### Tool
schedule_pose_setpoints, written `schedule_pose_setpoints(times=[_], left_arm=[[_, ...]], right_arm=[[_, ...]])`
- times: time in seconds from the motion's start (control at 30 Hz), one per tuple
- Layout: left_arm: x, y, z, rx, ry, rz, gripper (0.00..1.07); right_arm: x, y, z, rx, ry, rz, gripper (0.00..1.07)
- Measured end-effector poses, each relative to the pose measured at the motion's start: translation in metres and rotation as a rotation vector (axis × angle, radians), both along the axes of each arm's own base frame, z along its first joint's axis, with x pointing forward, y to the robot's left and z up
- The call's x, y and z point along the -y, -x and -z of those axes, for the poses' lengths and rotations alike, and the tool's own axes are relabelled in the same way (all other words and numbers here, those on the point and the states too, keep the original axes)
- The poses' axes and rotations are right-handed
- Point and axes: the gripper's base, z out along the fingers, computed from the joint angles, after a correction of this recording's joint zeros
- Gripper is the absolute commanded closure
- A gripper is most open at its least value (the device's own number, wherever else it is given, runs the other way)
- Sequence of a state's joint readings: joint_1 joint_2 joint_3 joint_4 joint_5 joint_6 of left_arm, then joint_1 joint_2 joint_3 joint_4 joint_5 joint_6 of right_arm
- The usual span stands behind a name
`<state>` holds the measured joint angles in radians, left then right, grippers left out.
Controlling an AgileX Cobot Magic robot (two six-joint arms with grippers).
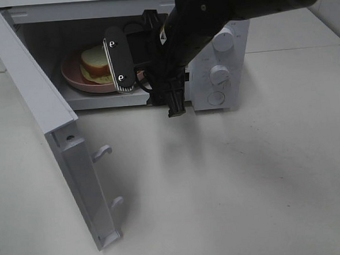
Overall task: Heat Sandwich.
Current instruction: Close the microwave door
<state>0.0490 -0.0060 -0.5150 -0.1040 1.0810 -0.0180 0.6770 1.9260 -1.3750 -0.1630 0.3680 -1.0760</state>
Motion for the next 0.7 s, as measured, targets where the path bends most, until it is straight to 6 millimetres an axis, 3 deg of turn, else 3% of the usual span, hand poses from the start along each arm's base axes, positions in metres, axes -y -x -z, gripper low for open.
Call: schedule_pose_setpoints(times=[0.33,0.7], left_arm=[[0.000,0.000,0.000,0.000,0.000,0.000,0.10],[0.000,0.000,0.000,0.000,0.000,0.000,0.10]], right_arm=[[0.032,0.039,-0.023,-0.033,-0.062,0.093,0.31],[0.066,0.082,-0.031,-0.116,-0.167,0.277,0.31]])
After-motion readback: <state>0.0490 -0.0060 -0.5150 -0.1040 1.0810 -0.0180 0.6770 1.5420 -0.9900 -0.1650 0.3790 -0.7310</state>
